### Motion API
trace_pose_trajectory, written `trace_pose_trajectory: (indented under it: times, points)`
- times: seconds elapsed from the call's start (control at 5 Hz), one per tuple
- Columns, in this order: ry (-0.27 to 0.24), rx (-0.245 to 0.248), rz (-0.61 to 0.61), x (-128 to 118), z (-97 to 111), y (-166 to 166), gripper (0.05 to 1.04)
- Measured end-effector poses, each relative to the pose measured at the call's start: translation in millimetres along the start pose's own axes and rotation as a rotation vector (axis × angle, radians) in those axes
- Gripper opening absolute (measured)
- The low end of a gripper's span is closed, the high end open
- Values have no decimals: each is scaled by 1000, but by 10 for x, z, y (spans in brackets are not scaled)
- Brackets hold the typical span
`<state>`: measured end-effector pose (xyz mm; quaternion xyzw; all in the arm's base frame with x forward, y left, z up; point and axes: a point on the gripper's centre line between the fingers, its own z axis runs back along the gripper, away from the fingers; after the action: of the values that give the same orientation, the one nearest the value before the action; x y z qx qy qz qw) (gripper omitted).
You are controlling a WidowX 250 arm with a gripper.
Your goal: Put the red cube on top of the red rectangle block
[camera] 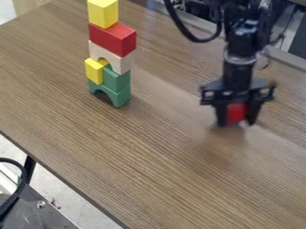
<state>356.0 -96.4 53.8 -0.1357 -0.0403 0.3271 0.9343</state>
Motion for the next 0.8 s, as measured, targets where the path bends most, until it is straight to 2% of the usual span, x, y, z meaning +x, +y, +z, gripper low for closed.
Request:
trace_pose_trajectory:
  times: [0.2,0.4,0.6,0.8]
  points:
    - [-135,-225,59,172,567,-447,596]
    - [-232,-275,291,295,956,-548,596]
    - [-240,-208,552,298,1253,-465,595]
    - [-265,-95,800,218,1463,-156,595]
